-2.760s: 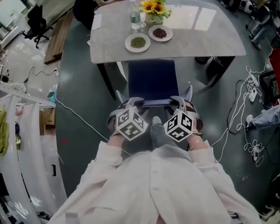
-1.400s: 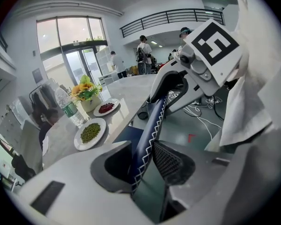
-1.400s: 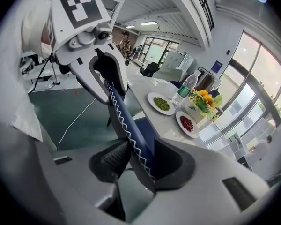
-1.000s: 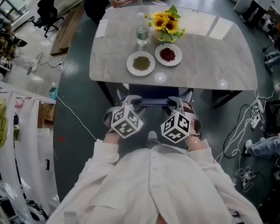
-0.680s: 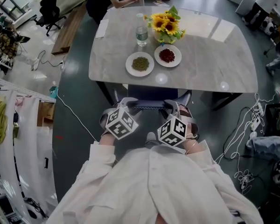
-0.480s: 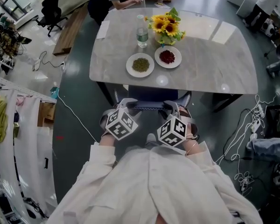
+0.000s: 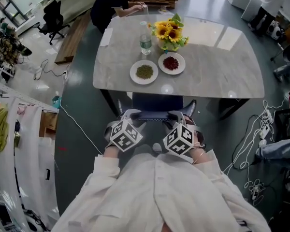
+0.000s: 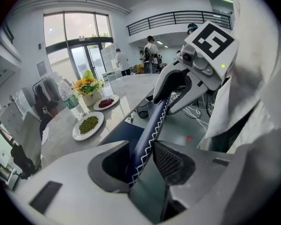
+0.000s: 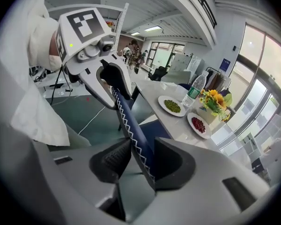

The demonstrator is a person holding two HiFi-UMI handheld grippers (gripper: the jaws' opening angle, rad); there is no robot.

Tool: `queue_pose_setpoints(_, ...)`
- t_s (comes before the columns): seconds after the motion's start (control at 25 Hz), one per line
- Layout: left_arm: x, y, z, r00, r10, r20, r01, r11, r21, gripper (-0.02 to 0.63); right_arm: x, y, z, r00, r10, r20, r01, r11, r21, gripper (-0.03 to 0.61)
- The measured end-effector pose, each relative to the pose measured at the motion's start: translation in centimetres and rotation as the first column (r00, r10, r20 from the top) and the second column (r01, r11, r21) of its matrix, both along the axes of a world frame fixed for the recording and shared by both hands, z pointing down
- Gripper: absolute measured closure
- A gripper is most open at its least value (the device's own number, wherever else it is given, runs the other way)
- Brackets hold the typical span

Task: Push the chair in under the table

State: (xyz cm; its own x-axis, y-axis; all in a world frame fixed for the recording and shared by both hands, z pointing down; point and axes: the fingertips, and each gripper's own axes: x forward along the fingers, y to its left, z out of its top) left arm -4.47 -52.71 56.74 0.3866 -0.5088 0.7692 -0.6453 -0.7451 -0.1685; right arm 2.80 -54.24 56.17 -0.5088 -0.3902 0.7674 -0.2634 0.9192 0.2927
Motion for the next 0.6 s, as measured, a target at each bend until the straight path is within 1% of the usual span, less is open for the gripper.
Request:
queue_pose_setpoints(0.16, -0.05, -0.27, -0.05, 1.0, -0.007, 0.004, 0.007, 1.0, 0.012, 0.465, -0.03, -0.31, 0.01, 1.0, 0.012, 0.001, -0.012, 1.0, 0.001, 0.428)
queue_pose_setpoints(0.32, -0.09, -0.08, -0.02, 1.0, 0.003, 0.006, -0.004, 1.0, 0.014, 0.465, -0.11, -0.22, 0.05, 1.0, 0.026, -0.005, -0.026, 1.0, -0.006, 0.428)
queue_pose_setpoints(0.6, -0.04, 0.01, -0.24, 1.0, 0.025, -0.004, -0.025, 1.0, -0.013, 0.465, -0.04, -0.31, -0.08, 0.998, 0.067, -0.017, -0.067, 0.997, -0.03, 0.428)
